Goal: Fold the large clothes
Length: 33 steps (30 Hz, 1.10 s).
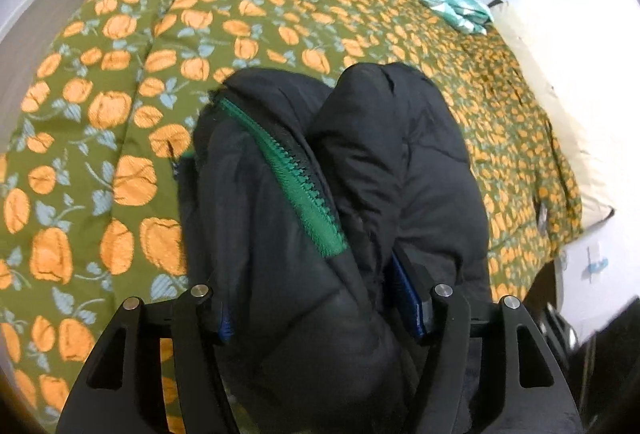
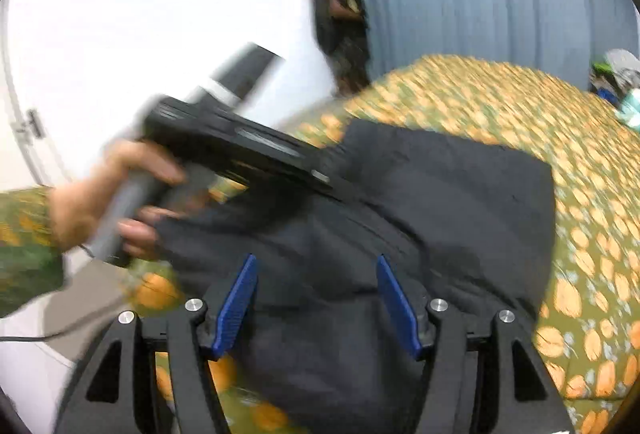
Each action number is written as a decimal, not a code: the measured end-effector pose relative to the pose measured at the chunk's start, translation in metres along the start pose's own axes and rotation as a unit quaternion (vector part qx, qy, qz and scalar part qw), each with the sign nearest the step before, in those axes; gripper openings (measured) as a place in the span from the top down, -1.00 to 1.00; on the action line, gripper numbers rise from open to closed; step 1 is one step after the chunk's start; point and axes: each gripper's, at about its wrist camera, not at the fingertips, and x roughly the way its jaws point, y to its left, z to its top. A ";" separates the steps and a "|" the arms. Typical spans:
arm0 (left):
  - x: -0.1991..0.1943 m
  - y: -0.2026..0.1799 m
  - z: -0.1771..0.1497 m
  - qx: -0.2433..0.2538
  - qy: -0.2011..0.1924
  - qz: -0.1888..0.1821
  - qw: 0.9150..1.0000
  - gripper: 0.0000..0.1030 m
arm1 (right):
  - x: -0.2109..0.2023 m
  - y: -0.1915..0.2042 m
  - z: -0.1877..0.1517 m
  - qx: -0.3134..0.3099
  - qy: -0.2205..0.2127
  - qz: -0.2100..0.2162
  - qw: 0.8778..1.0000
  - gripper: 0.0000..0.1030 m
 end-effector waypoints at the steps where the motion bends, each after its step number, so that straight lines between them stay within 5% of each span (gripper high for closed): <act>1: -0.001 0.000 0.000 0.003 -0.001 0.005 1.000 -0.27 | 0.000 0.009 0.002 -0.012 -0.003 0.013 1.000 -0.23; 4: 0.002 0.007 -0.001 -0.004 0.006 0.016 1.000 -0.30 | 0.019 0.039 -0.003 -0.053 0.025 0.049 0.997 -0.09; 9: 0.032 0.020 -0.004 -0.027 0.035 0.054 0.998 -0.30 | 0.080 0.042 -0.036 -0.049 0.109 0.048 0.992 -0.04; 17: 0.045 0.032 -0.011 -0.048 0.028 0.067 0.996 -0.31 | 0.104 0.050 -0.059 -0.096 0.124 0.023 0.987 -0.03; 24: 0.028 0.016 -0.021 -0.046 -0.002 0.069 0.997 -0.36 | 0.088 0.067 -0.047 -0.095 0.118 0.010 0.988 -0.08; 27: 0.019 0.006 -0.024 -0.030 -0.017 0.081 0.996 -0.41 | 0.064 0.080 -0.033 -0.103 0.095 0.004 0.990 -0.54; 33: 0.007 -0.002 -0.024 -0.009 -0.028 0.098 0.995 -0.50 | -0.002 0.089 -0.037 -0.091 0.063 -0.031 0.993 -0.59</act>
